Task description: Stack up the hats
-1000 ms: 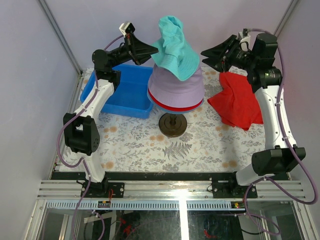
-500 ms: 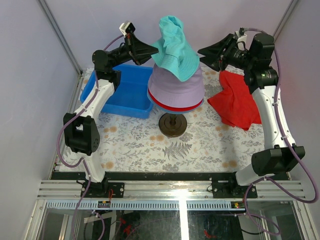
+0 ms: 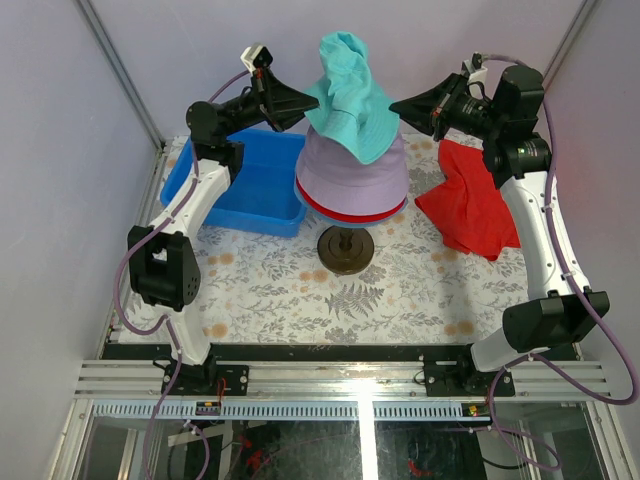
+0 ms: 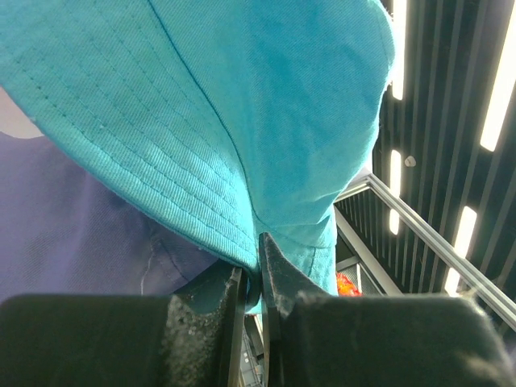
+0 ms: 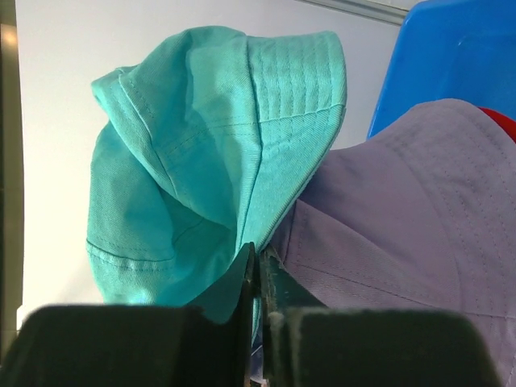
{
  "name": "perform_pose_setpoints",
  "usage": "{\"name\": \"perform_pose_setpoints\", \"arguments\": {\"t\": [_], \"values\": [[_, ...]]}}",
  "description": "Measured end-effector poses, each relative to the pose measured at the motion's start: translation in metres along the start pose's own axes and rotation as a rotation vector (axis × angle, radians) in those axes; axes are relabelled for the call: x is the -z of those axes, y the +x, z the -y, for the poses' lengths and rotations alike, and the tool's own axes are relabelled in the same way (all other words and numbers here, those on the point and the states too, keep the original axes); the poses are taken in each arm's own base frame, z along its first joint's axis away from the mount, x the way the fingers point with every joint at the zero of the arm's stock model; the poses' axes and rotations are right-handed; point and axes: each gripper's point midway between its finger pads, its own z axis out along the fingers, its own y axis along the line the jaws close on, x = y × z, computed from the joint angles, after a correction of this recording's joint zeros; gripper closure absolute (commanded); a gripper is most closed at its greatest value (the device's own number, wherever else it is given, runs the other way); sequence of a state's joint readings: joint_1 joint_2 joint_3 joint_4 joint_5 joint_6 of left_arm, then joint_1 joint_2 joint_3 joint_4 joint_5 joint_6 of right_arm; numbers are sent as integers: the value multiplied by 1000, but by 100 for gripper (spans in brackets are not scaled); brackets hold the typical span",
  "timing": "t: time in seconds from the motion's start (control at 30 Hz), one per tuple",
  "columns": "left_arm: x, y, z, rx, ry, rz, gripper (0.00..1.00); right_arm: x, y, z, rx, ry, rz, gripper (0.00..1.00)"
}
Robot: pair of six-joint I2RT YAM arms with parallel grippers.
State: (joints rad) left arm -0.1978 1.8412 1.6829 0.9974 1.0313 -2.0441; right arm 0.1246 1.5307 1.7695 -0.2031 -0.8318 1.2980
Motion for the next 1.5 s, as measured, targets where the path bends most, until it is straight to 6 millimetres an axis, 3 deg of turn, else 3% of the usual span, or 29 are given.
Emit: {"name": "perform_pose_setpoints", "arguments": {"t": [0.33,0.63,0.8,0.97,1.2,1.5], "values": [[1,2,-1,-14,7,-5,92,2,-2,-7,5,-13,7,100],[11,1,-2,-16,-4,11,92,30,-26,-26,54,-39,76,100],[20,14,-8,16,-24,19,92,36,-20,-28,63,-43,72,100],[31,28,-16,44,-43,27,92,42,-6,-7,32,-8,62,100],[42,37,-28,68,-58,37,91,40,4,41,-28,64,41,100],[56,42,-64,148,-92,73,91,44,7,67,-11,103,36,100]]}}
